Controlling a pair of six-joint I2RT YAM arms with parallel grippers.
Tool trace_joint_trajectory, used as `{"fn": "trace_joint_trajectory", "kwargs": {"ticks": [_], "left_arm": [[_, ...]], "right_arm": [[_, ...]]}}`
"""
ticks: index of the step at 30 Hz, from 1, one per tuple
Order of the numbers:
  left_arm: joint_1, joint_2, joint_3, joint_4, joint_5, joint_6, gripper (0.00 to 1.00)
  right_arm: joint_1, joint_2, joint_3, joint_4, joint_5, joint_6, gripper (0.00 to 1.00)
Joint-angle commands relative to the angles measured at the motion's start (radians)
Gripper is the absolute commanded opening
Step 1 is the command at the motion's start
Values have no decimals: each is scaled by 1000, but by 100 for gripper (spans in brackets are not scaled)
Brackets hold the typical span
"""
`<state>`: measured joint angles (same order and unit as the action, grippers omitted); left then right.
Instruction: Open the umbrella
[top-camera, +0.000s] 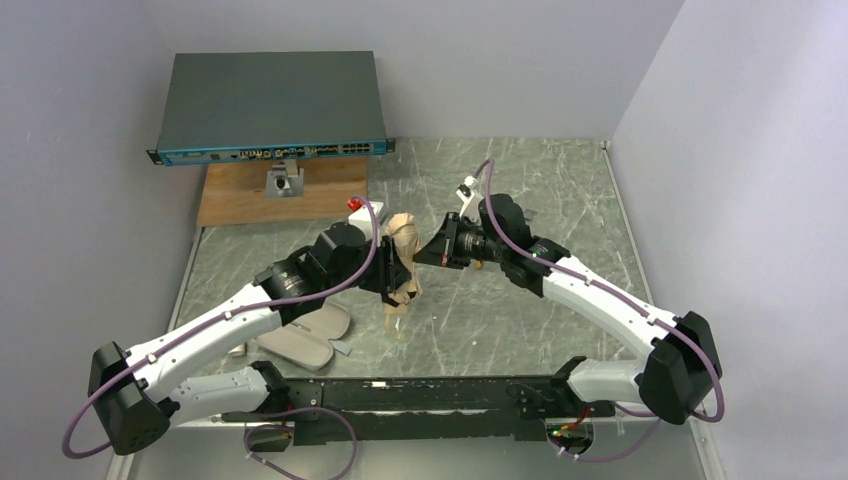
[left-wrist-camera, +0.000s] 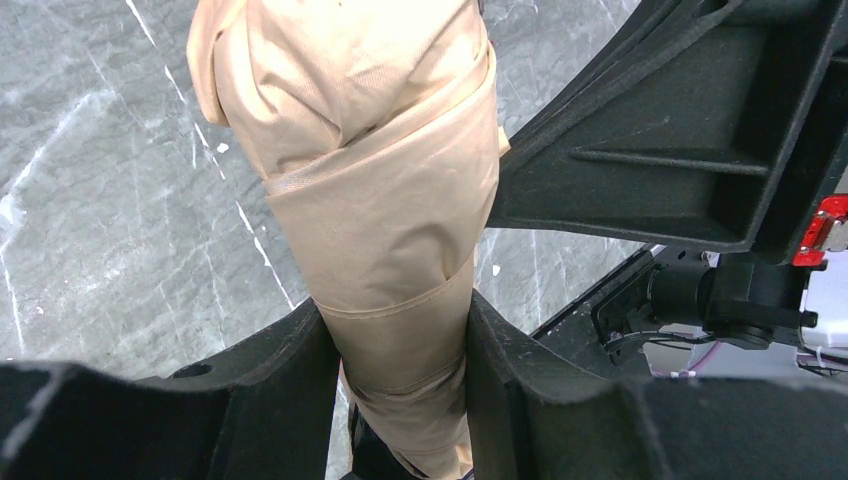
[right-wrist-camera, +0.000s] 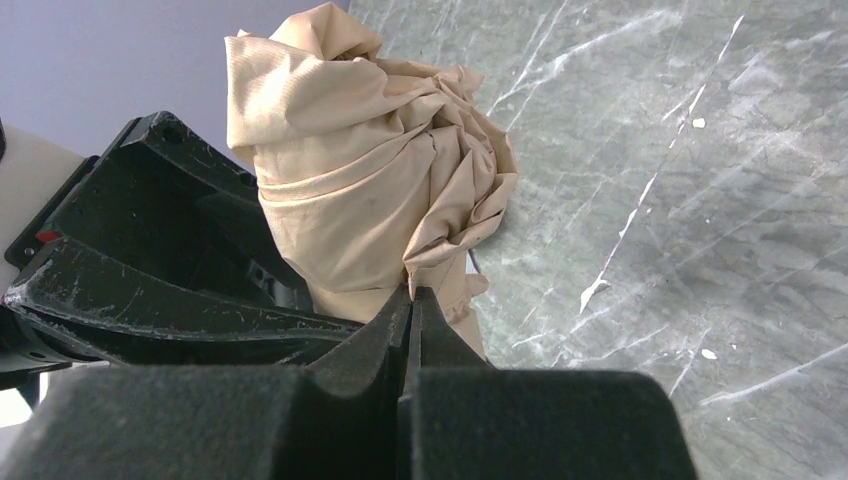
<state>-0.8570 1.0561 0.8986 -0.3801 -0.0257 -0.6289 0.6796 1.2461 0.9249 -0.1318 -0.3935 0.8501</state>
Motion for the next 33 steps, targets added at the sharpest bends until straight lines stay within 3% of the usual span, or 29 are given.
{"fn": "trace_joint_trajectory", "kwargs": {"ticks": [1, 12, 24, 33], "left_arm": [[-10, -45, 47, 90, 15, 3, 0], [-8, -66, 58, 75, 8, 14, 0], [-8, -61, 43, 113, 50, 4, 0], [-9, -14, 90, 137, 279, 135, 0]], "right_arm": [[-8, -37, 6, 1, 54, -5, 0], [-69, -147, -3, -179, 155, -137, 0], [-106, -175, -15, -175, 106, -144, 0], [-148, -116, 57, -178, 186, -240, 0]]}}
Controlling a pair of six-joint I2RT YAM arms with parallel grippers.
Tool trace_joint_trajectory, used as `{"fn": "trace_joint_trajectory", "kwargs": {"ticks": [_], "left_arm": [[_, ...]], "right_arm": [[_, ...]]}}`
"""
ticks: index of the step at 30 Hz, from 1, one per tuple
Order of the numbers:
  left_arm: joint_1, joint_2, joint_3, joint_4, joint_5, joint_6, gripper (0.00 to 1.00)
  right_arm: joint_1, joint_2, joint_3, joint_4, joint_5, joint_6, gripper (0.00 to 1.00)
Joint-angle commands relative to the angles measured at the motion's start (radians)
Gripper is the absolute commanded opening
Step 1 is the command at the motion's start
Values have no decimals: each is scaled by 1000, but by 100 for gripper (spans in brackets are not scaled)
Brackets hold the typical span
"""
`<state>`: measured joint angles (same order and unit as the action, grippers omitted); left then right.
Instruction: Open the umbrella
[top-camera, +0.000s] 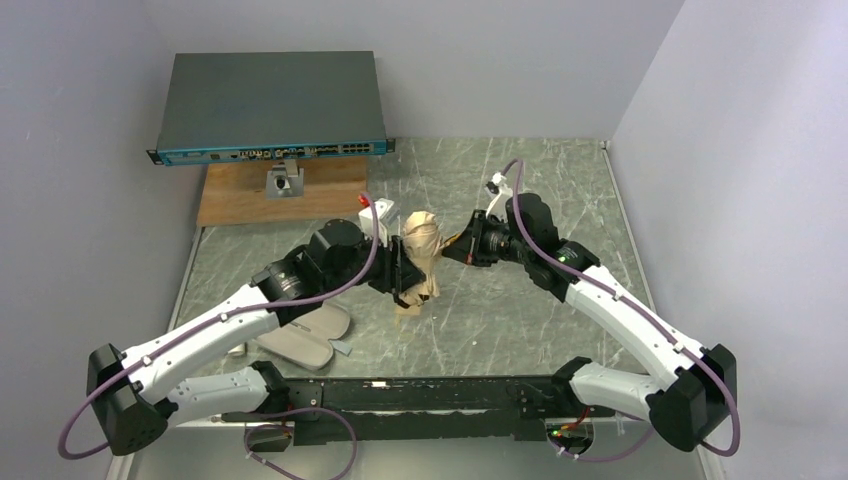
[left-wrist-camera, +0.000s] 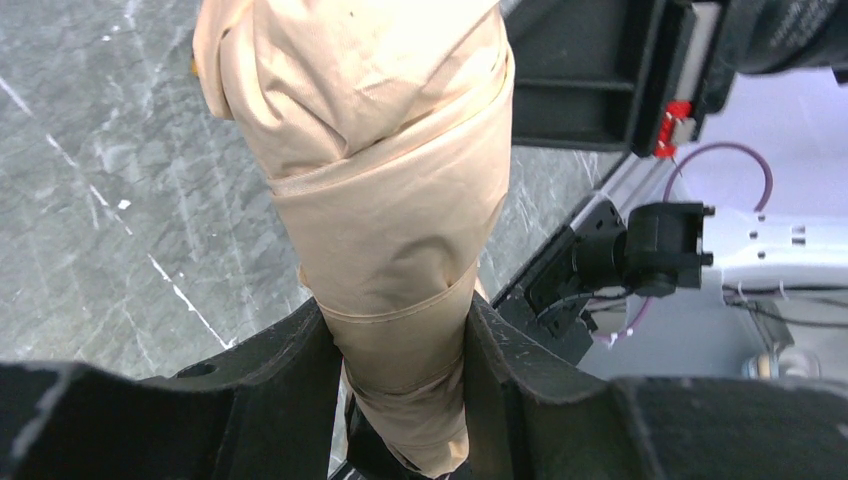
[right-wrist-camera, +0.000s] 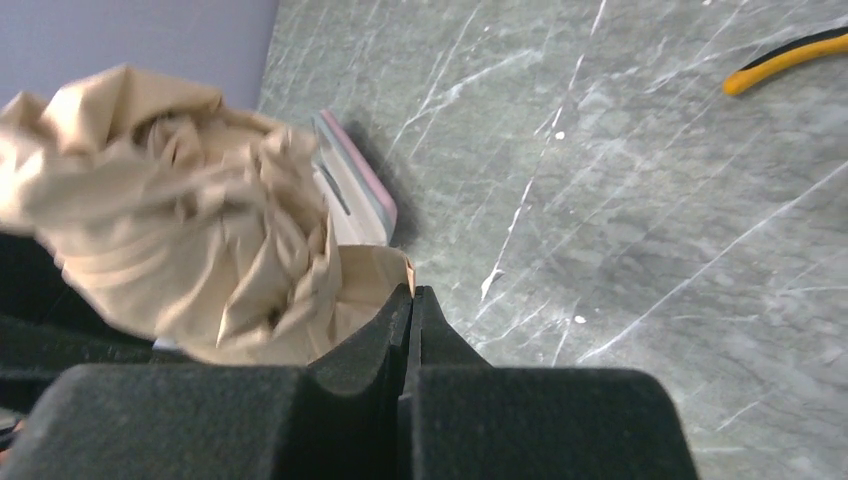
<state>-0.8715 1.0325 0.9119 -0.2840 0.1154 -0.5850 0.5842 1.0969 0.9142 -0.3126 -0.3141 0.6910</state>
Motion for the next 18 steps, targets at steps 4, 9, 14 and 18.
{"fn": "trace_joint_trajectory", "kwargs": {"ticks": [4, 9, 14, 18], "left_arm": [[5, 65, 122, 20, 339, 156, 0], [3, 134, 145, -48, 475, 207, 0], [-6, 172, 137, -66, 521, 227, 0], [-9, 202, 143, -80, 509, 237, 0]], "right_arm": [[-132, 106, 159, 1, 57, -110, 0], [-179, 143, 307, -38, 30, -146, 0], [-207, 138, 407, -73, 26, -173, 0], [-219, 107, 442, -76, 12, -176, 0]]}}
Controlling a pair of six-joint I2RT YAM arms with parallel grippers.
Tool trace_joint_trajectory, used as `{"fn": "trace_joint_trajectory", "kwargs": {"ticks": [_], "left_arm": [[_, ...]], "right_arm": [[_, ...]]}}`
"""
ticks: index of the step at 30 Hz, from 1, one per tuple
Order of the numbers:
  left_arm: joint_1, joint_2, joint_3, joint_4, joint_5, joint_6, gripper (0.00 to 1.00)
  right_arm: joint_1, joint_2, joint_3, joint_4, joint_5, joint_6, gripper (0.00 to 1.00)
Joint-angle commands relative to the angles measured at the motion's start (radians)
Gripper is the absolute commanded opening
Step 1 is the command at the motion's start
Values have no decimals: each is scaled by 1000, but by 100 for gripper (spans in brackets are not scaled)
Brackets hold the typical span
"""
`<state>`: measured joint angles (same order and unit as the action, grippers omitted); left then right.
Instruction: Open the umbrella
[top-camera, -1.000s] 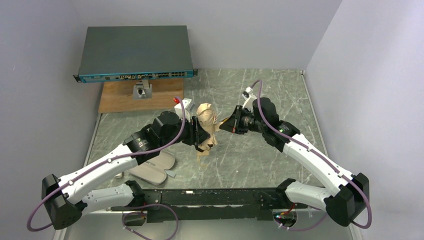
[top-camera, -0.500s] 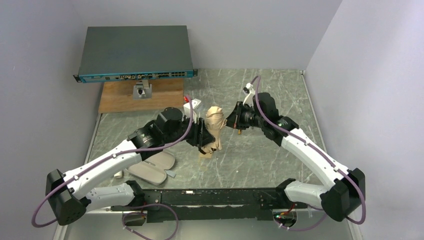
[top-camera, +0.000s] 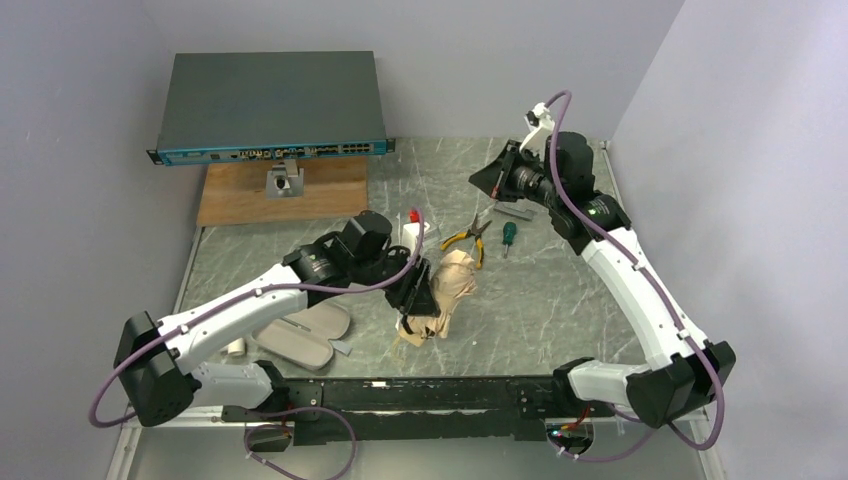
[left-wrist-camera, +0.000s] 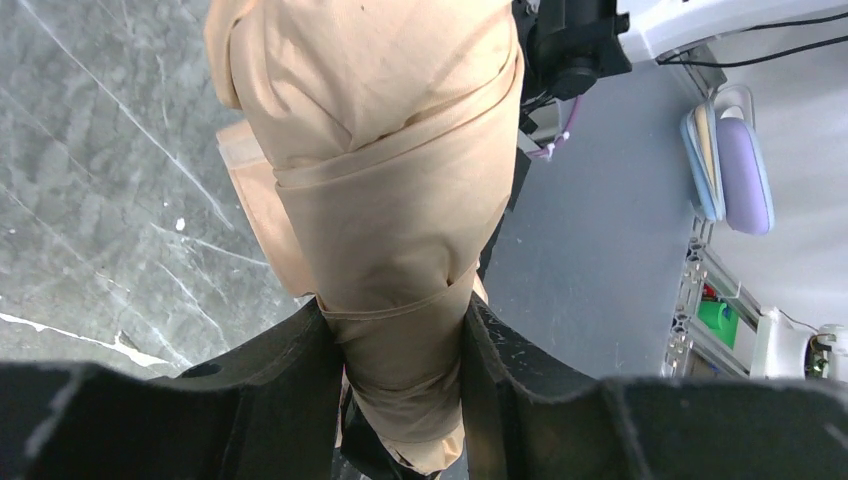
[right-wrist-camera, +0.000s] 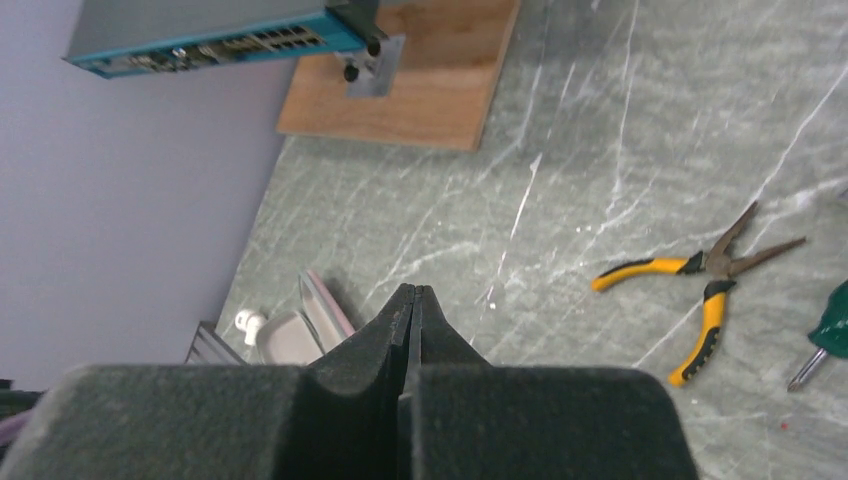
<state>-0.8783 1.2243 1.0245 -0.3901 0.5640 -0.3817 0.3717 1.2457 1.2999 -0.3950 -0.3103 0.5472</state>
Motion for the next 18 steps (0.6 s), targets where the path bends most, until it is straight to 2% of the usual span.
{"fn": "trace_joint_trajectory", "kwargs": {"ticks": [1, 7, 8, 9, 10, 11, 12, 13, 14, 15, 18], "left_arm": [[-2, 17, 29, 26, 46, 33, 0], [-2, 61, 22, 21, 5, 27, 0], [-2, 66, 20, 21, -7, 23, 3], [-2, 71, 18, 23, -16, 20, 12], [-2, 77, 17, 26, -22, 19, 25], [-2, 81, 15, 29, -29, 15, 43], [-2, 84, 10, 32, -47, 9, 61], [-3, 87, 4, 28, -84, 2, 83], [-1, 95, -1, 23, -112, -4, 96], [1, 107, -2, 14, -131, -4, 99], [8, 153, -4, -12, -189, -12, 100]], "right_arm": [[-7, -53, 59, 7, 8, -32, 0], [-8, -106, 18, -18, -7, -18, 0], [-9, -114, -5, -26, -12, -11, 3], [-8, -124, -31, -35, -23, -6, 18], [-8, -136, -66, -42, -32, 1, 43], [-9, -150, -101, -48, -39, 10, 60], [-9, -165, -142, -52, -43, 17, 72], [-8, -184, -194, -53, -43, 24, 78], [-10, -200, -228, -55, -37, 32, 81], [-9, -218, -258, -58, -31, 38, 83], [-9, -265, -324, -61, -22, 51, 84]]}}
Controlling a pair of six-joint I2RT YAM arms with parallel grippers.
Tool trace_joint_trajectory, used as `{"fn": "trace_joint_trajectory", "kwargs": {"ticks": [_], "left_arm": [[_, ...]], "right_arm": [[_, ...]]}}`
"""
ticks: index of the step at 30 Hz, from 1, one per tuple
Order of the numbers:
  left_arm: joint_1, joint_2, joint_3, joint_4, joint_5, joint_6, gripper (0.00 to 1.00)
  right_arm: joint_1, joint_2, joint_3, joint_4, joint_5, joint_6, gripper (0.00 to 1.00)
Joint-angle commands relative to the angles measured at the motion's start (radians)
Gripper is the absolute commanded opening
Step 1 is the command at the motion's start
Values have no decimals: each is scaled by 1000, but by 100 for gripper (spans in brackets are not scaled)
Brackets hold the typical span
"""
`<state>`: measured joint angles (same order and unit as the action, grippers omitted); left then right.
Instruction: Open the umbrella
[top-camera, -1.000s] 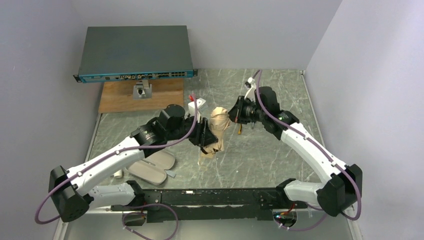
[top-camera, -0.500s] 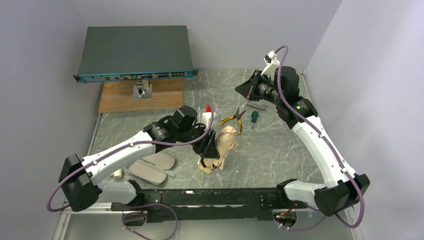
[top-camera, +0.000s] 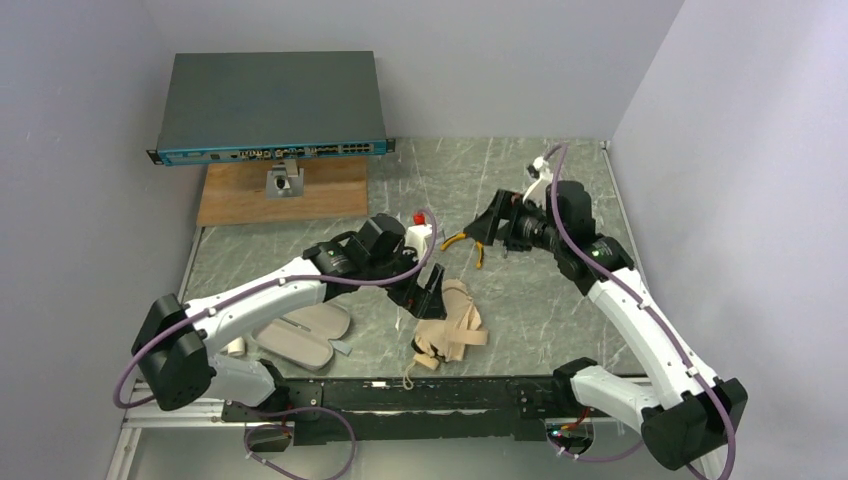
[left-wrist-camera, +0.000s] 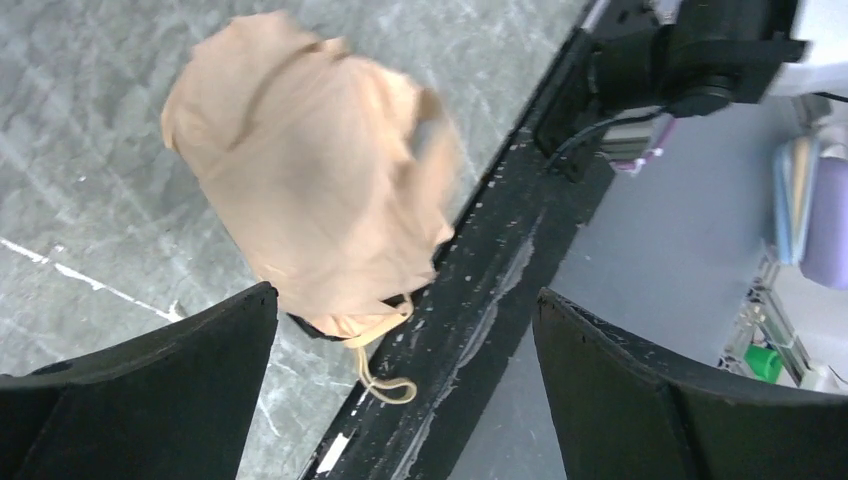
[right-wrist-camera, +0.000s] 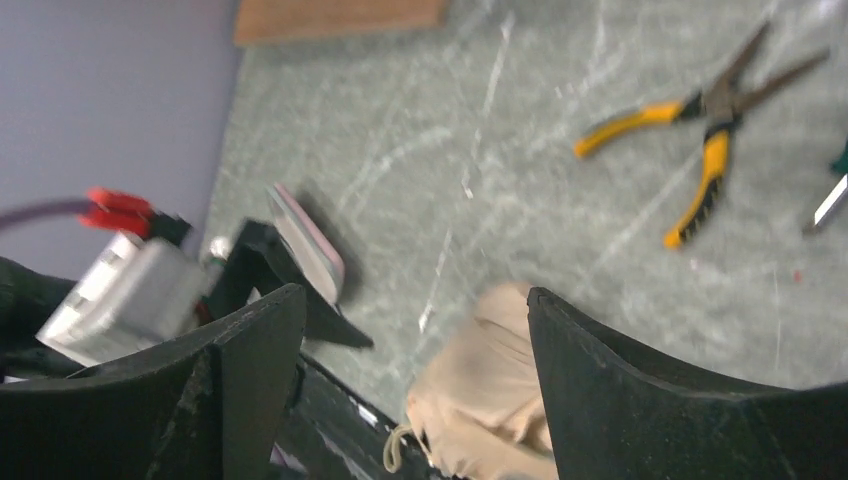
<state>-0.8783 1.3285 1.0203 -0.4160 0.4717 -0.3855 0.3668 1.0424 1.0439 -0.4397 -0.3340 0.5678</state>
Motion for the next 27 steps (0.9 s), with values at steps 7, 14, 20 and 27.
{"fn": "trace_joint_trajectory", "kwargs": {"ticks": [7, 14, 20, 27], "left_arm": [[8, 76, -55, 1, -191, -57, 99], [-6, -7, -205, 114, -124, -122, 94], [-51, 12, -232, 191, -119, -149, 96], [-114, 137, -214, 291, -129, -213, 91]], "right_arm": [[-5, -100, -110, -55, 15, 15, 84], [-5, -107, -215, -43, -3, 33, 84], [-5, -117, -324, -7, -31, 76, 84], [-6, -144, -381, -8, -43, 81, 83]]}}
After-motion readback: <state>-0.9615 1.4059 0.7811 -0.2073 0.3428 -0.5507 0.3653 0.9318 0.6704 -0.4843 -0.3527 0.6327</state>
